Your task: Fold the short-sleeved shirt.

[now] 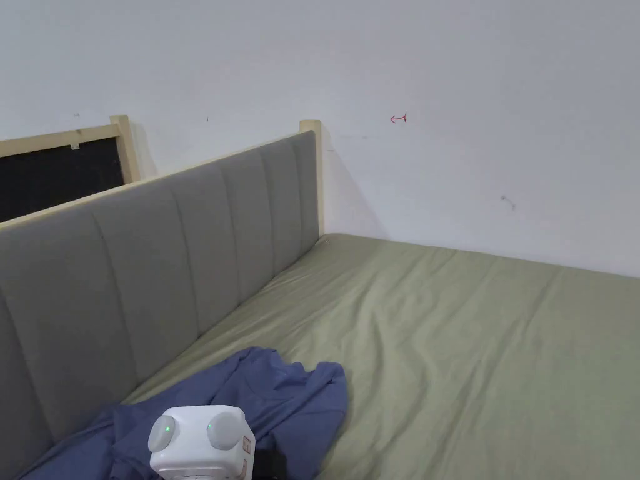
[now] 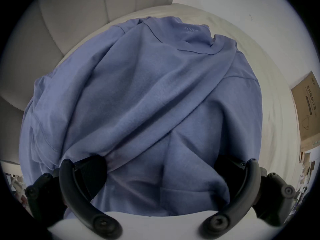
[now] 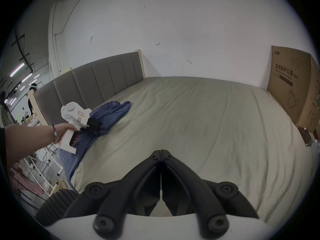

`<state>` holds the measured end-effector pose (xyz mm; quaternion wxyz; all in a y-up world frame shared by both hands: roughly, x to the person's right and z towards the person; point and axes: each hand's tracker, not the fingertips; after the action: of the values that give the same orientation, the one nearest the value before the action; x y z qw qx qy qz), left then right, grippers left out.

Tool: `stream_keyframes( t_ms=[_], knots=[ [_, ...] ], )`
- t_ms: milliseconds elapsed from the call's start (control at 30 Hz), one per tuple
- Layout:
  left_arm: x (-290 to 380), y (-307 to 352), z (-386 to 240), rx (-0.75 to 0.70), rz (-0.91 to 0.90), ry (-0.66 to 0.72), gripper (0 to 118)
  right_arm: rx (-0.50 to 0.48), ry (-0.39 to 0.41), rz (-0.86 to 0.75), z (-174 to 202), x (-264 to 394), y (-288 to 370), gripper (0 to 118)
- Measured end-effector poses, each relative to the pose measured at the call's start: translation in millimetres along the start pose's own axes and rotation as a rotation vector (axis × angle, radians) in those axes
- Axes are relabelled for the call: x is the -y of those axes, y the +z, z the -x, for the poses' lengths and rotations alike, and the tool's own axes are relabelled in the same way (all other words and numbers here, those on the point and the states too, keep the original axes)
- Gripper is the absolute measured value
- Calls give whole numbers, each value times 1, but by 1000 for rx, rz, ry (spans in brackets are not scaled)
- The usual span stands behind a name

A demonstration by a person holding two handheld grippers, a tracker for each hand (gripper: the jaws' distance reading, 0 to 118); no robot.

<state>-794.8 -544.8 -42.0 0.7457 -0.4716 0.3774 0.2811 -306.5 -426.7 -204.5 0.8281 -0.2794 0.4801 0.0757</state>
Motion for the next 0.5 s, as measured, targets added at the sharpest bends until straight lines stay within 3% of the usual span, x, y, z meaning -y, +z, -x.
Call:
stream_keyframes(
  t_ms=[33, 67, 100, 133, 167, 233, 300, 367, 500],
  knots=[
    [4, 5, -1, -4, -11, 1, 116, -7, -10, -1, 1, 0, 0, 0],
    [-7, 4, -1, -16, -45, -15, 106, -14, -17, 0, 1, 0, -1, 0],
    [-3, 10, 0, -30, -84, -16, 88, -18, -21, 1, 2, -1, 0, 0],
    [3, 18, 2, -17, -143, -1, 61, -22, -24, 1, 2, -2, 2, 0],
    [10, 28, 4, -12, -211, -4, 11, -26, -27, -2, 1, -3, 6, 0],
    [21, 41, 5, -79, -267, -8, 5, -26, -28, -19, -2, -5, 14, 0],
    [28, 64, 19, 32, -254, 11, 5, -11, -23, -37, -6, -5, 22, 0],
    [33, 78, 28, 44, -290, 10, 5, 9, -19, -43, -12, -5, 31, 0],
    [19, 162, 40, -5, -544, -17, 5, 35, -24, -64, -25, -6, 54, 0]
  ],
)
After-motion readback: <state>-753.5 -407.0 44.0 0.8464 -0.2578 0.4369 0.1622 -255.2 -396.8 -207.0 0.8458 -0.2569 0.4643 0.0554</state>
